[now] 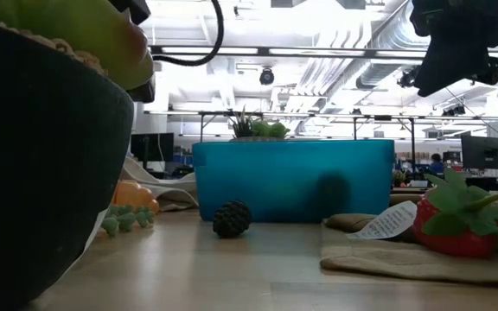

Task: Pick and placing Produce into tupperware
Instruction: Put the brown croissant into the blue bin

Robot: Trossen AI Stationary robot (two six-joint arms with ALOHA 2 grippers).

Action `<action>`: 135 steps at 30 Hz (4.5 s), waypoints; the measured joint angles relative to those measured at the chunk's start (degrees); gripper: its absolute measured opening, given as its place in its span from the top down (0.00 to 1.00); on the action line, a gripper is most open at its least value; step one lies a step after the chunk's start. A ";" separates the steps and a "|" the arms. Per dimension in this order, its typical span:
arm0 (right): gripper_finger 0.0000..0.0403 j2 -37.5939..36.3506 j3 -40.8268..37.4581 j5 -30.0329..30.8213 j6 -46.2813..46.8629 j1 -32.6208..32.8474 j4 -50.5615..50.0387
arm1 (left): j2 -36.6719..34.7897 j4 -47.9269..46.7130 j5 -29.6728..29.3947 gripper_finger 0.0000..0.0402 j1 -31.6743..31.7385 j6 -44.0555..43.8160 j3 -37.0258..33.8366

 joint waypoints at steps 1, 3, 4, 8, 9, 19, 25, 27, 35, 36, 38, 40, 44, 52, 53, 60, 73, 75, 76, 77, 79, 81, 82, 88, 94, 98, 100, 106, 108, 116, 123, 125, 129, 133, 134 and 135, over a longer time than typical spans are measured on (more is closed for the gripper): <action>0.80 0.01 0.00 0.04 0.00 0.02 0.00 | 0.51 0.08 0.37 0.27 0.00 -0.01 -0.01; 0.80 -0.01 0.00 0.13 0.00 0.02 0.16 | 0.95 -0.21 0.64 0.27 0.00 -0.02 -0.11; 0.80 0.01 0.00 0.17 0.00 0.00 0.23 | 1.44 0.93 0.64 0.27 0.00 -0.02 0.03; 0.80 0.03 0.00 0.20 0.04 0.00 0.39 | 2.45 2.19 0.62 0.27 0.00 -0.02 0.01; 0.80 0.01 0.00 0.20 0.02 0.00 0.44 | 2.56 2.09 0.51 0.27 0.00 -0.02 -0.01; 0.80 0.06 0.00 1.09 0.00 0.00 0.82 | 2.61 2.91 -1.54 0.27 0.00 -0.09 -0.01; 0.80 0.08 0.02 1.46 -0.44 0.00 0.82 | 2.61 5.00 -1.96 0.27 0.00 2.21 -0.01; 0.80 0.05 0.02 1.48 -0.44 0.00 0.82 | 2.61 5.19 -1.97 0.27 -0.02 3.17 -0.01; 0.80 0.05 0.00 1.46 -0.44 0.00 0.80 | 2.61 5.02 -1.96 0.27 -0.04 9.08 -0.01; 0.80 0.05 0.00 1.46 -0.44 0.00 0.81 | 2.61 5.02 -1.96 0.27 -0.04 9.82 -0.01; 0.80 0.05 0.00 1.46 -0.44 0.00 0.80 | 2.61 5.02 -1.96 0.27 -0.04 11.39 -0.01; 0.80 0.05 0.00 1.46 -0.44 0.00 0.80 | 2.61 5.02 -1.96 0.27 -0.04 12.40 -0.01; 0.80 0.05 0.00 1.46 -0.28 0.00 0.80 | 2.61 5.02 -2.24 0.27 -0.04 14.53 -0.01; 0.80 0.05 0.00 1.46 -0.24 0.00 0.80 | 2.61 4.99 -4.26 0.27 -0.04 16.65 -0.01; 0.80 0.05 0.00 1.45 -0.24 0.00 0.81 | 2.61 4.97 -4.32 0.27 -0.04 17.19 -0.01; 0.80 0.05 0.00 1.47 0.82 0.00 0.80 | 3.99 5.63 -3.88 0.27 -0.04 18.20 0.07; 0.80 0.05 0.00 3.16 1.10 -0.03 0.82 | 4.11 5.45 -3.23 0.27 -0.04 18.42 -0.01; 0.80 0.05 0.00 3.49 1.11 -0.03 0.82 | 4.11 5.45 -2.92 0.27 -0.04 18.45 -0.01; 0.80 0.05 0.00 3.49 1.11 -0.03 0.82 | 4.11 5.45 -2.81 0.27 -0.04 18.45 -0.01; 0.80 0.05 0.00 3.49 1.11 -0.03 0.82 | 4.11 5.45 -2.79 0.27 -0.04 18.45 -0.01; 0.80 0.05 0.00 3.49 1.11 -0.03 0.82 | 4.11 5.45 -2.79 0.29 -0.04 18.45 -0.01; 0.80 0.05 0.00 3.49 1.11 -0.03 0.82 | 4.11 5.45 -2.79 0.31 -0.04 18.45 -0.01; 0.80 0.05 0.00 3.51 1.11 -0.03 0.82 | 4.11 5.45 -2.79 0.32 -0.04 18.45 -0.01; 0.80 0.05 0.00 3.58 1.11 -0.03 0.82 | 4.11 5.45 -2.79 0.40 -0.04 18.45 -0.01; 0.80 0.05 0.00 3.58 1.11 -0.03 0.82 | 4.11 5.45 -2.79 0.45 -0.04 18.45 -0.01; 0.80 0.05 0.00 3.58 1.11 -0.03 0.82 | 4.09 5.45 -2.79 0.49 -0.04 18.44 -0.01; 0.80 0.05 0.00 3.58 1.11 -0.03 0.82 | 4.09 5.48 -2.79 0.51 -0.04 18.44 -0.01; 0.80 0.05 0.00 3.58 1.11 -0.03 0.82 | 4.07 5.50 -2.79 0.53 -0.04 18.40 -0.01; 0.80 0.05 0.00 3.58 1.11 -0.03 0.82 | 4.07 5.50 -2.79 0.52 -0.04 18.40 -0.01; 0.80 0.05 0.00 3.58 1.11 -0.03 0.82 | 4.07 5.53 -1.94 0.53 -0.04 17.82 0.01; 0.80 0.05 0.00 3.58 1.11 -0.03 0.82 | 4.07 4.65 0.80 0.53 -0.07 16.50 1.62; 0.80 0.05 0.00 3.58 1.11 -0.03 0.82 | 4.07 3.78 0.83 0.54 -0.07 16.69 3.23; 0.80 0.05 0.00 3.58 1.11 -0.04 0.80 | 4.07 -0.04 0.75 0.54 -0.07 18.60 6.37; 0.80 0.05 0.00 3.58 1.11 -0.04 0.78 | 4.07 -6.60 1.15 0.54 -0.07 20.02 8.86; 0.80 0.05 0.00 3.58 1.11 -0.03 0.78 | 4.07 -8.06 1.22 0.54 -0.07 20.02 9.54; 0.80 0.05 0.00 3.58 1.11 -0.05 0.78 | 4.07 -9.40 1.50 0.54 -0.07 20.02 10.24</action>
